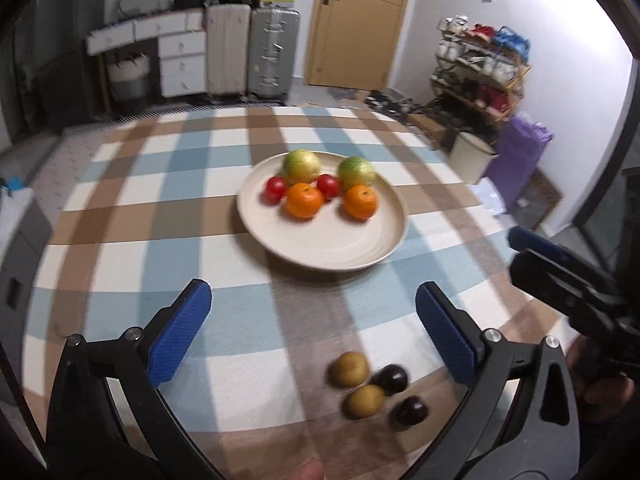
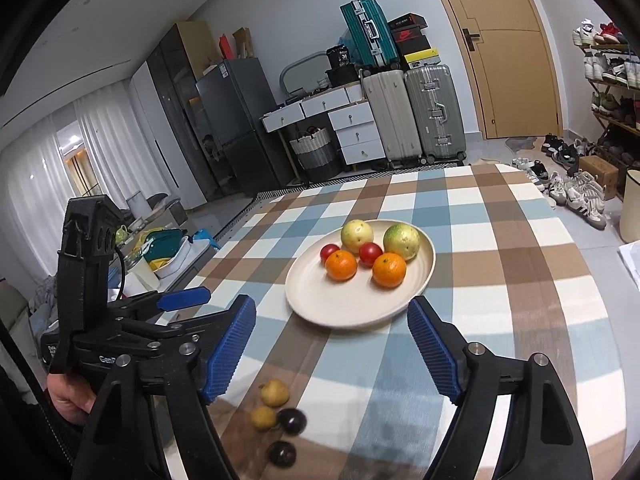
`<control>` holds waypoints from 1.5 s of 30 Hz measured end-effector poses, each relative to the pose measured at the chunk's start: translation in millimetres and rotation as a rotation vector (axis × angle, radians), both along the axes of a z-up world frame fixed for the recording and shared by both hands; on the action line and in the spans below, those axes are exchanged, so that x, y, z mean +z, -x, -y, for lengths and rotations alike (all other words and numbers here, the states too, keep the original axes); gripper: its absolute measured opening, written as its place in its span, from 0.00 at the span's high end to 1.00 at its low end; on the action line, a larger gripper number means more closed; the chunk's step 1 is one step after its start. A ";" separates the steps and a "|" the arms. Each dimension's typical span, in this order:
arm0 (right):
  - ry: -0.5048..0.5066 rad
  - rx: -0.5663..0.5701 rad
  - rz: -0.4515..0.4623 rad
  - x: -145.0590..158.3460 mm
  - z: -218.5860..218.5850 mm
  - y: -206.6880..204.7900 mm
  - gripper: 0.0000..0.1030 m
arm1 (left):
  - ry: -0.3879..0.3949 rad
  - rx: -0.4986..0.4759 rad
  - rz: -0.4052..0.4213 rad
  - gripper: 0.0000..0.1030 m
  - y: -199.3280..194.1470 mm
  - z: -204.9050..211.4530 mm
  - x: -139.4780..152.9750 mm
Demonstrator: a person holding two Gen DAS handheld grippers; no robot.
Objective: Organize fruits
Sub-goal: 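Withdraw both grippers from the plate toward the kiwis and plums, then grasp a dark plum with the right gripper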
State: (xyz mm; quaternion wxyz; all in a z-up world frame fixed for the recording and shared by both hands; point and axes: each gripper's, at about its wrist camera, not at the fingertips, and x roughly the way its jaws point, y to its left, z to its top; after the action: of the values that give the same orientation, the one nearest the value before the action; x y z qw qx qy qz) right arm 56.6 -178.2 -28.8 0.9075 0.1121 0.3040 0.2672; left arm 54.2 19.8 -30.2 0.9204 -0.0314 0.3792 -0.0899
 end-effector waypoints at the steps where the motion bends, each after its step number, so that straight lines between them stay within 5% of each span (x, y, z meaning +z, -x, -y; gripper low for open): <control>1: -0.002 0.003 -0.002 -2.2 -1.5 4.3 0.20 | -0.003 -0.002 0.002 0.01 2.7 0.6 -2.2; 27: 0.078 0.077 -0.107 -54.2 -25.8 66.7 0.19 | 0.058 0.082 -0.118 0.01 59.5 -19.4 -68.3; 45: 0.125 0.127 -0.173 -80.7 -47.1 65.9 0.21 | 0.068 0.073 -0.150 0.01 69.0 -24.0 -77.5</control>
State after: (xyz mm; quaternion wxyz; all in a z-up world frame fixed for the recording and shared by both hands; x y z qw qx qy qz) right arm -9.4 -131.1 -109.5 0.8642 0.0586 0.4039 0.2942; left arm -14.8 43.8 -107.6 0.8905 -0.0829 0.4425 -0.0665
